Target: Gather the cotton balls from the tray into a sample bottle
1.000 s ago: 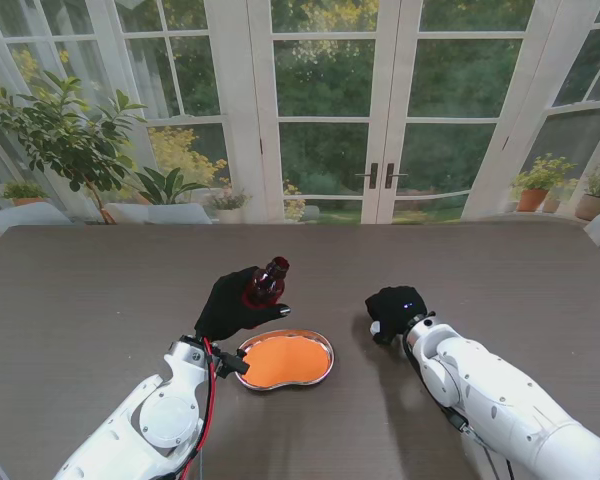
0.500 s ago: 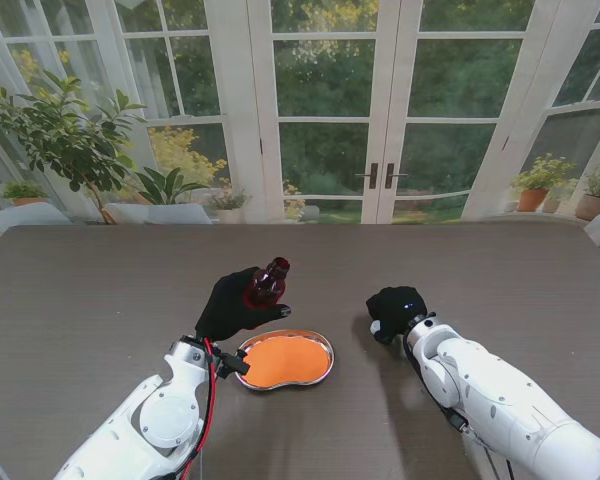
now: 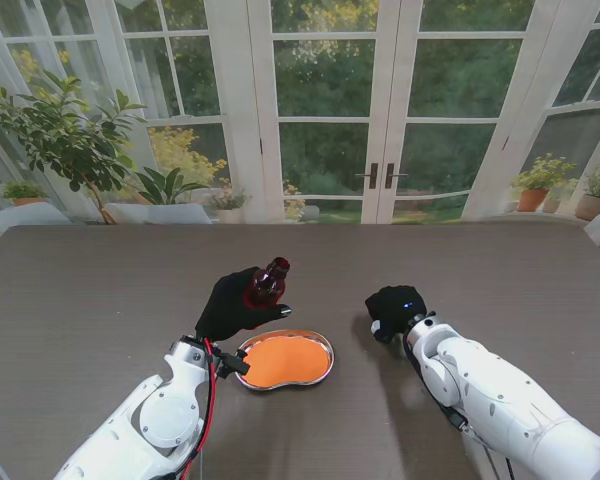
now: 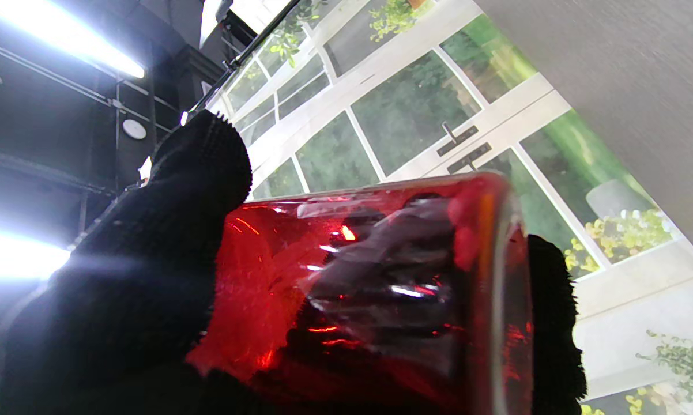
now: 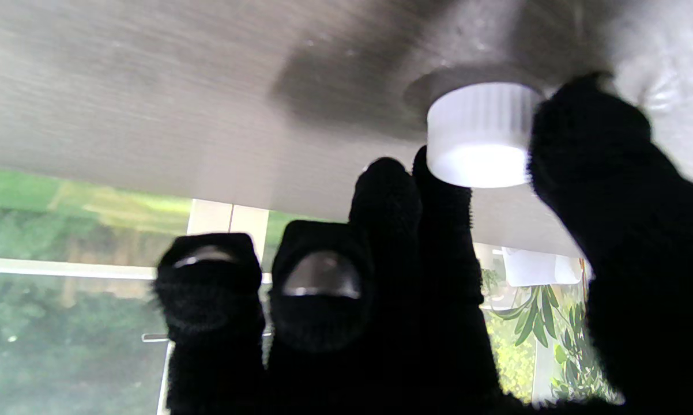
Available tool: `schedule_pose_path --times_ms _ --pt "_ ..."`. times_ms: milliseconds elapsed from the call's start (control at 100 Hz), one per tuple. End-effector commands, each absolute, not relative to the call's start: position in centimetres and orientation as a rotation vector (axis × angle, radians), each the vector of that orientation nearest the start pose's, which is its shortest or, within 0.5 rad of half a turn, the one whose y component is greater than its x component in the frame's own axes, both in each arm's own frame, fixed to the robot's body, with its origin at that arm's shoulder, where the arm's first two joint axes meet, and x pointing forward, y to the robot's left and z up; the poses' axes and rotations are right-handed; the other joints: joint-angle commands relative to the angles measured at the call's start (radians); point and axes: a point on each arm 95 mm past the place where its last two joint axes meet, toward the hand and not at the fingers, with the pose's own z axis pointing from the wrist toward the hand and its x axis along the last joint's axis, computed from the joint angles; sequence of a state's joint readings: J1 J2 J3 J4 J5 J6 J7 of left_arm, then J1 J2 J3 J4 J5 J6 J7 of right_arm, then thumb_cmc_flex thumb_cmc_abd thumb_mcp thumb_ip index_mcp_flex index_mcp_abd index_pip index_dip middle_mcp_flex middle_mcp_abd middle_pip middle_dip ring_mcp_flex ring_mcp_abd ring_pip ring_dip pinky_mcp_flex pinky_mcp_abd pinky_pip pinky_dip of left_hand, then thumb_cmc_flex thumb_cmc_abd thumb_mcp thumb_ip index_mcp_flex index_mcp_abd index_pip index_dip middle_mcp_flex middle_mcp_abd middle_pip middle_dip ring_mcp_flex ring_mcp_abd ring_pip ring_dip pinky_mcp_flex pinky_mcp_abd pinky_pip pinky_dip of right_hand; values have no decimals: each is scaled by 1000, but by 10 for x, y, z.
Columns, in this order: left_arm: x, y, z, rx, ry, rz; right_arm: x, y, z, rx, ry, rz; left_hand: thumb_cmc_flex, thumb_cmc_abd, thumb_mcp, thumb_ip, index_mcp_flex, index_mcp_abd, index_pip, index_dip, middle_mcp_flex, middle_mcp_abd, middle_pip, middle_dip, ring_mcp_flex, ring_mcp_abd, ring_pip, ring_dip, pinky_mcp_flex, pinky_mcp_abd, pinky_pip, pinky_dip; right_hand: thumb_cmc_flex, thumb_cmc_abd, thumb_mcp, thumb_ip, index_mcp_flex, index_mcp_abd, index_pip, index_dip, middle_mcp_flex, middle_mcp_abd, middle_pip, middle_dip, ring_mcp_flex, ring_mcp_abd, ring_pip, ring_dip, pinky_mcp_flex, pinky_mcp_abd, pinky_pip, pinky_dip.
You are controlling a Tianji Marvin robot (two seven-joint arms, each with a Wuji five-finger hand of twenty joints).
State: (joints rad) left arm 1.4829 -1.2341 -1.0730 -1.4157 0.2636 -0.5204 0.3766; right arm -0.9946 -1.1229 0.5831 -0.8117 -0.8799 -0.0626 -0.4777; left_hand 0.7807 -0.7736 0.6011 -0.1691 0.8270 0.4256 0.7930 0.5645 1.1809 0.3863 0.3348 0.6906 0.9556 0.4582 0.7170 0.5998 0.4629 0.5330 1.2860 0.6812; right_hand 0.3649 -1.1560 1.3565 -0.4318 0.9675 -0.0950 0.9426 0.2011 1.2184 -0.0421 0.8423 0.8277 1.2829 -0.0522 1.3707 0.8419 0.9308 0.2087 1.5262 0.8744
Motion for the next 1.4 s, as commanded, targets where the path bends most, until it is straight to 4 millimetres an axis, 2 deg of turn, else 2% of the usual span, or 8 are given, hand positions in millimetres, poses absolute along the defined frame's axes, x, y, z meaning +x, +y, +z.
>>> schedule_pose_path --times_ms 0,120,310,540,680,930,1080,1390 --pt "399 -65 -321 -1521 731 -2540 487 -9 -410 921 1665 1364 159 216 139 9 125 -239 76 18 61 -101 3 -12 -2 13 17 10 -42 -29 -1 -3 94 -23 17 -21 70 -79 144 -13 76 -14 4 12 36 -15 52 21 23 27 67 -15" --pt "399 -64 -321 -1523 730 -2539 488 -9 -410 919 1670 1368 160 217 138 9 126 -237 75 18 60 -101 3 -14 -2 15 16 10 -42 -28 -1 -3 107 3 25 -11 110 -93 166 -23 107 -20 4 4 36 -12 57 23 26 28 69 -16" --pt "399 -64 -321 -1526 729 -2541 487 -10 -410 917 1687 1363 159 219 137 9 126 -238 75 18 61 -100 4 -18 -4 13 16 10 -42 -27 -1 -2 110 58 25 3 102 -86 172 -23 101 -23 1 9 36 -14 51 21 23 23 68 -17" --pt "400 -65 -321 -1530 729 -2542 487 -11 -409 924 1711 1357 159 219 136 9 126 -238 74 18 60 -99 4 -21 -3 15 17 10 -42 -28 -1 -2 98 216 31 42 0 -48 208 103 35 -31 61 71 37 -36 41 15 11 -6 70 -18" --pt "400 -65 -322 -1533 730 -2543 486 -11 -406 927 1720 1360 160 219 136 9 126 -238 73 18 59 -99 5 -23 -4 16 16 10 -43 -29 -2 -2 89 277 35 56 -49 -39 245 138 5 -38 91 87 38 -48 33 10 3 -22 71 -17" --pt "400 -65 -322 -1536 733 -2540 485 -8 -395 931 1697 1390 159 220 136 9 127 -238 73 19 60 -99 6 -25 -3 15 17 10 -43 -29 -2 -2 83 293 36 59 -69 -43 267 140 -6 -40 103 87 38 -50 31 9 1 -27 71 -18" --pt "401 -65 -323 -1543 740 -2534 483 -5 -382 942 1662 1420 161 219 136 9 127 -237 73 19 59 -99 6 -25 -3 15 17 10 -43 -28 -2 -2 80 303 36 60 -76 -44 274 139 -9 -42 106 86 38 -55 30 8 2 -32 72 -18" --pt "404 -65 -328 -1570 765 -2509 477 8 -335 1043 1540 1548 163 218 137 10 126 -235 71 19 59 -98 7 -23 -4 15 17 10 -44 -28 -2 -1 81 313 29 64 -84 -45 283 137 -17 -44 111 85 37 -49 23 5 1 -35 72 -19"
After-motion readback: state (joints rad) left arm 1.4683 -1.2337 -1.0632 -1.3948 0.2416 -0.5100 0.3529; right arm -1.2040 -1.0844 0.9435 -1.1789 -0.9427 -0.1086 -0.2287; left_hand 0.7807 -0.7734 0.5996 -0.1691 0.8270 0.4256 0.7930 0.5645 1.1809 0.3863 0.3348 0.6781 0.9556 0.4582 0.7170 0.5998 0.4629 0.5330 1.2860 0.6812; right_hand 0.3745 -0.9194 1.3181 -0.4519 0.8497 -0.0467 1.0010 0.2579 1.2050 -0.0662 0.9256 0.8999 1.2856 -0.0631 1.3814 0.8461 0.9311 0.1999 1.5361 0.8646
